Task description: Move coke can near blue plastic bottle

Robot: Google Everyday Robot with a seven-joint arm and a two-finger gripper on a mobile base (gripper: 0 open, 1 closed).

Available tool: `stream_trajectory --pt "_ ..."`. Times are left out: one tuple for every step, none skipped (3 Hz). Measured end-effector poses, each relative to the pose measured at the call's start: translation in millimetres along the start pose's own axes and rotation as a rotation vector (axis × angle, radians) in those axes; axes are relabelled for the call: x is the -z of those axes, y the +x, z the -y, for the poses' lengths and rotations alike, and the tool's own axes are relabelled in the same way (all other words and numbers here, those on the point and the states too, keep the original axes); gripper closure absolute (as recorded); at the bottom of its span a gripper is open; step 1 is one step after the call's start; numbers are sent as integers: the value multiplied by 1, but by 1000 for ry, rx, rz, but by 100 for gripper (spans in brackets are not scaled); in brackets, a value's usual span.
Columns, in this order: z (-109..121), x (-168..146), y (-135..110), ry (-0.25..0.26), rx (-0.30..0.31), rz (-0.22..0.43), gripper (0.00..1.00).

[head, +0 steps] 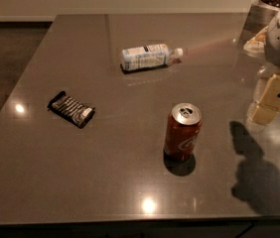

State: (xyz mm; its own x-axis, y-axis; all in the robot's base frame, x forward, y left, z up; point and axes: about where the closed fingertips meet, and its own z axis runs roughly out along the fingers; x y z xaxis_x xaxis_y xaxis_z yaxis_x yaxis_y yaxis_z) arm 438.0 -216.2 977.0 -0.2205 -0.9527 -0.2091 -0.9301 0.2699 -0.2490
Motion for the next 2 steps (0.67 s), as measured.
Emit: stream_trajectory --pt "0 0 0 1 0 1 0" --pt "-13 -12 -8 -33 13 63 0"
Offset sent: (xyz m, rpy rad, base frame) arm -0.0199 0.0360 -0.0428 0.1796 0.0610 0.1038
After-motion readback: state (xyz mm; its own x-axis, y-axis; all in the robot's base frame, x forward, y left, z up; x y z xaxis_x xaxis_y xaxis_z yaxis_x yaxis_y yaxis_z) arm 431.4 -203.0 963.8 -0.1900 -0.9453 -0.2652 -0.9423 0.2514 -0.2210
